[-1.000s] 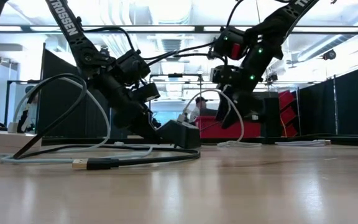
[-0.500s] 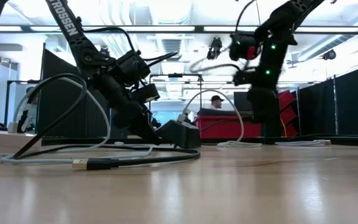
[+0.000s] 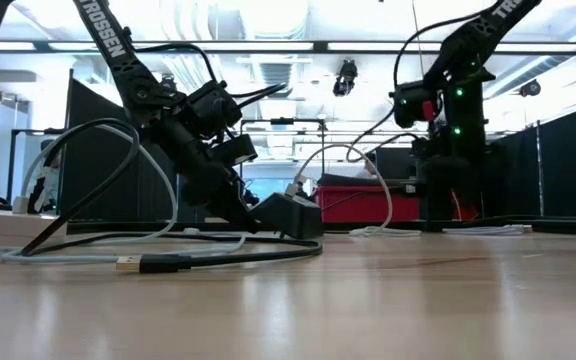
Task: Insert USB
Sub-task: Insert the purple charger cable into the black outlet extension
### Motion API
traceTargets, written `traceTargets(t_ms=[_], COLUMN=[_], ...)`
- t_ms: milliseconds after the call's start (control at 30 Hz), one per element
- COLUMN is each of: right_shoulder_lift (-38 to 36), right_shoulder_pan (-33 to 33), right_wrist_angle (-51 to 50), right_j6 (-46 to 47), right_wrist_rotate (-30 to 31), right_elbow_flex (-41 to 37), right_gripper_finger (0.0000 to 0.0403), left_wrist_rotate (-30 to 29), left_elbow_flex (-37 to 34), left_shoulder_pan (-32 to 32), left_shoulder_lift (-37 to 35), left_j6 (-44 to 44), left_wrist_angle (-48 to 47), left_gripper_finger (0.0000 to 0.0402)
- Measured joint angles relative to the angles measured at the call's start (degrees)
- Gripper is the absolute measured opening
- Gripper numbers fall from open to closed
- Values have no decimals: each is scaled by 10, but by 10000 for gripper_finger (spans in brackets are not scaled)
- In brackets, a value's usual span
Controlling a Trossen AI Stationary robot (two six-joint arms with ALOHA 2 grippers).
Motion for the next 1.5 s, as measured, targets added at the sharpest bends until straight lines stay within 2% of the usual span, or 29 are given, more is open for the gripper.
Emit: traceTargets(t_ms=[133, 367, 533, 767, 1067, 1300, 1500], right_shoulder_lift=[0, 1, 1, 0, -13, -99, -191], right_shoulder_pan=[1, 3, 28, 129, 293, 411, 455], right_wrist_angle=[30, 61, 70, 63, 60, 39, -85], right_j6=[2, 25, 40, 59, 135, 183, 271], right_wrist_rotate=[1, -15, -34, -32, -61, -94, -87], right_elbow_flex=[-39, -82, -97, -100, -99, -71, -57], right_gripper_finger=[111, 8, 12, 2, 1, 0, 0], left_wrist_rotate=[9, 29, 28, 28, 10, -66, -90], left_elbow_flex=[0, 0, 0, 0, 1, 2, 2], left_shoulder_pan=[0, -1, -1, -1, -11, -49, -83], left_shoulder_lift=[0, 0, -4, -32, -171, -263, -261], left_j6=[-2, -2, -2, -17, -74, -94, -120], left_wrist_angle=[0, 0, 0, -4, 38, 58, 59], left_gripper_finger=[27, 27, 27, 27, 27, 27, 27])
